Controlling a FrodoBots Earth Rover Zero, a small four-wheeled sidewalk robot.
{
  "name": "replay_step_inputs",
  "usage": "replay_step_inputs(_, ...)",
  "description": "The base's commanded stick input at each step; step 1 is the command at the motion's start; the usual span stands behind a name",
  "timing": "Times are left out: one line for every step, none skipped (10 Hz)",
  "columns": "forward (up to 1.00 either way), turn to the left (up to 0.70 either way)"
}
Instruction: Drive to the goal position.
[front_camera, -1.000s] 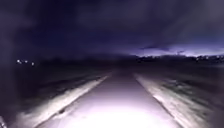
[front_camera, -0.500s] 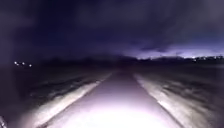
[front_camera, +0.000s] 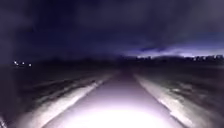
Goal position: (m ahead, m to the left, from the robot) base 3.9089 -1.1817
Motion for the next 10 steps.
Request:
replay_step_inputs(0.85,0.00)
replay_step_inputs(0.85,0.00)
replay_step_inputs(0.85,0.00)
replay_step_inputs(0.85,0.00)
replay_step_inputs(0.85,0.00)
replay_step_inputs(0.85,0.00)
replay_step_inputs(0.85,0.00)
replay_step_inputs(0.85,0.00)
replay_step_inputs(0.85,0.00)
replay_step_inputs(0.85,0.00)
